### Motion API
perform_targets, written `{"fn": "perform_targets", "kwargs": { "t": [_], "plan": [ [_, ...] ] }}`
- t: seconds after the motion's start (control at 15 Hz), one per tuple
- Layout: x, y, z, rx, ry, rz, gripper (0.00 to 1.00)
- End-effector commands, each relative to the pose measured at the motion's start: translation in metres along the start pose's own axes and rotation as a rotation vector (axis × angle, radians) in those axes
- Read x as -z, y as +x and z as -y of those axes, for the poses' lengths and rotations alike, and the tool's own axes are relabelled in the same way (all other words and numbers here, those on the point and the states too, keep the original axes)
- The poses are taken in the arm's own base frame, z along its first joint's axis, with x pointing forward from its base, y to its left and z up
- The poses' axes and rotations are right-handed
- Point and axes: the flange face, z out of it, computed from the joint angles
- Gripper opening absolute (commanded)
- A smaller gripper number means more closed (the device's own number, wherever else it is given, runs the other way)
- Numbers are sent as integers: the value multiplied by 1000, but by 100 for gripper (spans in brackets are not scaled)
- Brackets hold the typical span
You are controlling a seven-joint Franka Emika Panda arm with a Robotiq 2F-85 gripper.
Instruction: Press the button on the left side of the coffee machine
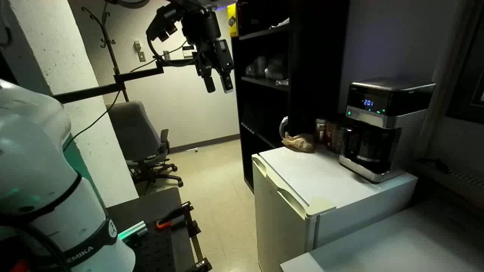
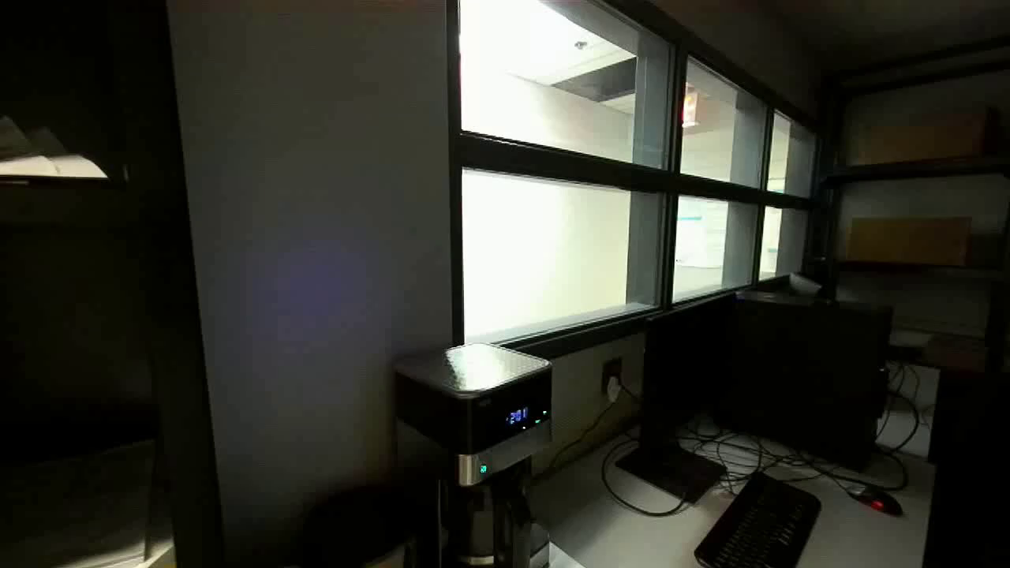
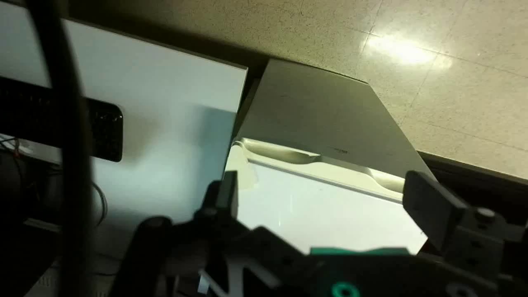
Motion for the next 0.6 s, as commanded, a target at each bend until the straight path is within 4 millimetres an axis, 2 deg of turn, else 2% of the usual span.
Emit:
{"fn": "perform_targets", "kwargs": {
  "t": [0.0,0.53],
  "plan": [
    [1,0,0,0,0,1,100],
    [0,3,-2,-2,6,6,100]
  ]
}}
